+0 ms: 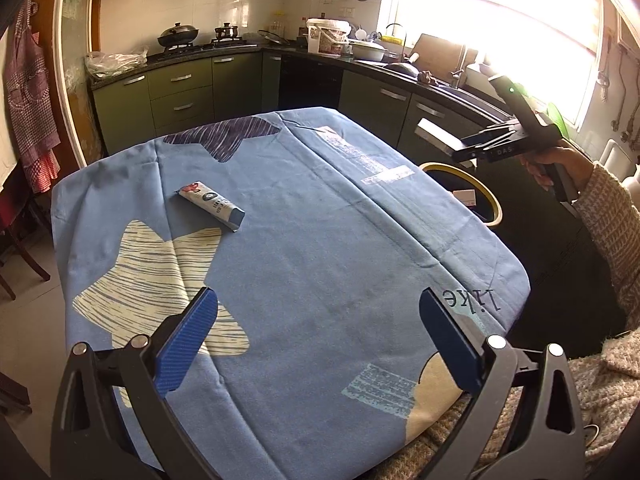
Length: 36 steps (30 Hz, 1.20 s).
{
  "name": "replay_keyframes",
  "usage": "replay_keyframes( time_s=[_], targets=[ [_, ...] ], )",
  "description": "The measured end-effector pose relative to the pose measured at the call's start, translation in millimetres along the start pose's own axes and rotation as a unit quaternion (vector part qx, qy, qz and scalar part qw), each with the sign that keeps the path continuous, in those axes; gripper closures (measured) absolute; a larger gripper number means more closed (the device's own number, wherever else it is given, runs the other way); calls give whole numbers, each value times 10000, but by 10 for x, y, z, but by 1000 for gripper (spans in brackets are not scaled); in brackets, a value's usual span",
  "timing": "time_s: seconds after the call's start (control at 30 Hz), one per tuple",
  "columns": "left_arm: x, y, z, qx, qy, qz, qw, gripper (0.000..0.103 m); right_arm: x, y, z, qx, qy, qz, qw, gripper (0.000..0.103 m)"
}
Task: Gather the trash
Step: 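Carry the tape box over the bin and open the right tool, then grasp the white squeeze tube with the left tool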
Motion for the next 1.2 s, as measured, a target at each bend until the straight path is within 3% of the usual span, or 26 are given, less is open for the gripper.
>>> replay_keyframes(
  time_s=[0.23, 0.47, 0.57, 0.6, 0.83, 0.93, 1.13, 1.2],
  targets=[
    [-17, 92, 164, 84, 145, -103, 9998, 7, 729, 155, 594, 503, 653, -552, 9951, 45],
    [-7, 126, 185, 40, 201, -186, 9996, 7, 860, 474, 536, 641, 448, -851, 9933, 47],
    [9, 145, 171, 27, 183, -228, 9996, 7, 906, 620, 475, 541, 367, -1030, 9925, 45],
    [12, 159, 159, 18, 180, -248, 9995, 7, 912, 628, 469, 566, 359, -1024, 9925, 39],
    [-23, 297, 1, -94, -16, -450, 9989, 7, 861, 236, 542, 539, 836, -440, 9941, 37],
    [-123, 370, -132, -325, -177, -507, 9980, 7, 890, 24, 475, 556, 1022, -141, 9931, 35],
    [-427, 625, -486, -701, -875, -769, 9907, 7, 1012, -215, 326, 469, 1268, 254, 9905, 32],
    [-525, 767, -625, -819, -1272, -913, 9843, 7, 1097, -246, 307, 482, 1350, 309, 9892, 31]
  ],
)
Point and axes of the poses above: each gripper's, at about its wrist camera, not at the fingertips, and y roughly the way its jaws point, z to its right, x to its underside, the point moved 7 cm from there along y, roughly the way its jaws point, and after that the axes turned 9 degrees about -y, right-handed, at the moved point
